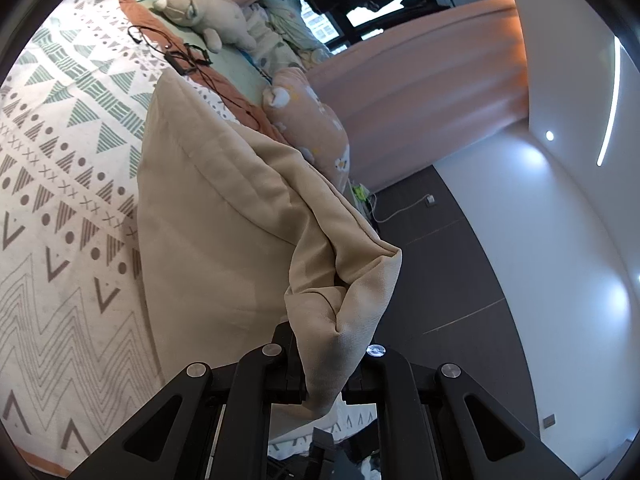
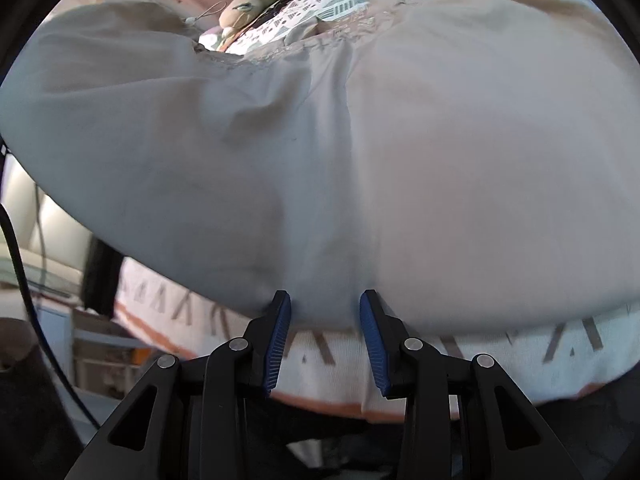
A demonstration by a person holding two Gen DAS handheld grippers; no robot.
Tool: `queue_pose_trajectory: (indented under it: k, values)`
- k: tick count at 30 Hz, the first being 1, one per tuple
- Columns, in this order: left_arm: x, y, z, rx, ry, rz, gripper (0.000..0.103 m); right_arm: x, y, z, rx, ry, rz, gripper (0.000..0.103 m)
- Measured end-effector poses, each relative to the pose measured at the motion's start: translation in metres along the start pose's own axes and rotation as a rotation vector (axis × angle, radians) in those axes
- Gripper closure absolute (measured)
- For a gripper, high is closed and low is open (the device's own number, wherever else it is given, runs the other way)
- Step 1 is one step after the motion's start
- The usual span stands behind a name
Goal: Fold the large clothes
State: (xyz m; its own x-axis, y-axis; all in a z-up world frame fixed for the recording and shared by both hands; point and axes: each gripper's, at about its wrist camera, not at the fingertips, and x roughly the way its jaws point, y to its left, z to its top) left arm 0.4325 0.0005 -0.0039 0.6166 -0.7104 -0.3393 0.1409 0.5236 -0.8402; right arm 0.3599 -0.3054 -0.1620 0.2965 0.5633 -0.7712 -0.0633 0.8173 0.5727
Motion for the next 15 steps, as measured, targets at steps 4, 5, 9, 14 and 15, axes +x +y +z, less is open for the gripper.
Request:
queue_pose_trajectory:
  k: [4,5,9,14,15]
  values:
    - [0.016,-0.019,-0.004,0.037,0.026,0.004,0.093,-0.043,-0.014,0.004,0.001,-0.111,0.012,0.066]
    - [0.021,-0.024,-0.006,0.042,0.035,0.002,0.093,-0.053,-0.021,0.005,0.01,-0.13,0.018,0.066]
    - [0.049,-0.042,-0.013,0.063,0.077,-0.009,0.093,-0.09,-0.054,0.012,0.06,-0.21,0.004,0.066]
    - [0.098,-0.063,-0.029,0.099,0.16,-0.016,0.093,-0.127,-0.101,0.007,0.157,-0.295,-0.008,0.066]
    - [0.109,-0.067,-0.033,0.105,0.177,-0.017,0.093,-0.132,-0.111,0.007,0.176,-0.307,-0.014,0.066]
